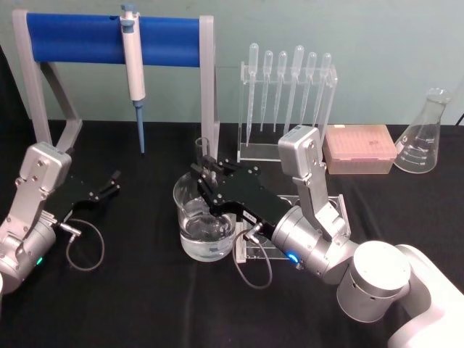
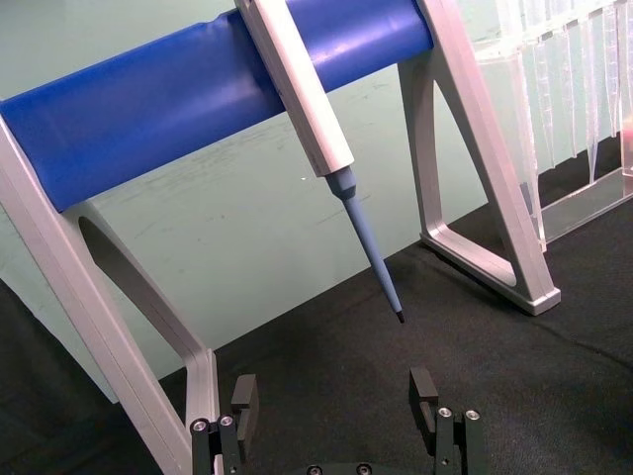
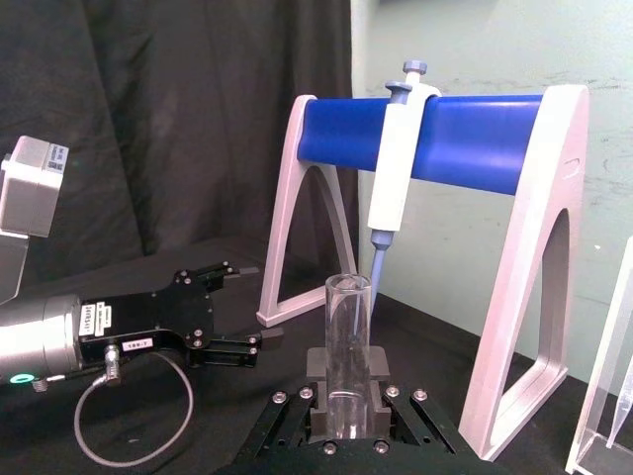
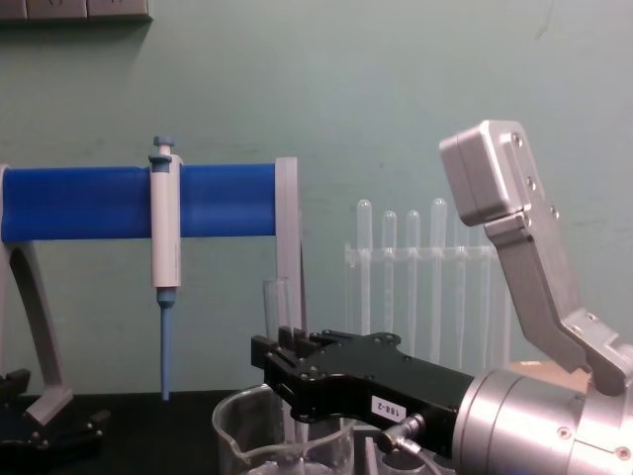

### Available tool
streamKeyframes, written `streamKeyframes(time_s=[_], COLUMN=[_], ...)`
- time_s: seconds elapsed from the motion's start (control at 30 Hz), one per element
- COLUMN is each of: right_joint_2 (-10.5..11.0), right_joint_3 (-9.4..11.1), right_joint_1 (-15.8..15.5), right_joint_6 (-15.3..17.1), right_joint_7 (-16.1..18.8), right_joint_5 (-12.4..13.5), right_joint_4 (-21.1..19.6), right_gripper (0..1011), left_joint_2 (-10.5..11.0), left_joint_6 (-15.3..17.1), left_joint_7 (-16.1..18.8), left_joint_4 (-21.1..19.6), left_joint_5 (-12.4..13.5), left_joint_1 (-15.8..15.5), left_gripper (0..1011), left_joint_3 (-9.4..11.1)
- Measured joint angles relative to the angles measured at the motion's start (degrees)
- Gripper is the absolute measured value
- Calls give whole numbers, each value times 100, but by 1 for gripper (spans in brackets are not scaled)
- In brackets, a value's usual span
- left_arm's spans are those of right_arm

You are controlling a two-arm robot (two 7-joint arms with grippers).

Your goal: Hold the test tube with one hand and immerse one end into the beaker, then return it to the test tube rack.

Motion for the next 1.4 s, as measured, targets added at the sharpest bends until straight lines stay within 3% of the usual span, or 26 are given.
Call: streamKeyframes(time_s=[1.4], right_joint_2=[0], right_joint_3=[0], right_joint_1=[0], right_joint_6=[0], right_joint_7=[0], right_joint_5=[0], right_joint_4=[0], right_gripper=[226], left_joint_2=[0], left_joint_6=[0], left_joint_7=[0], left_joint_4=[0], left_joint_5=[0], left_joint_1=[0], left_gripper=[1000], left_joint_3=[0])
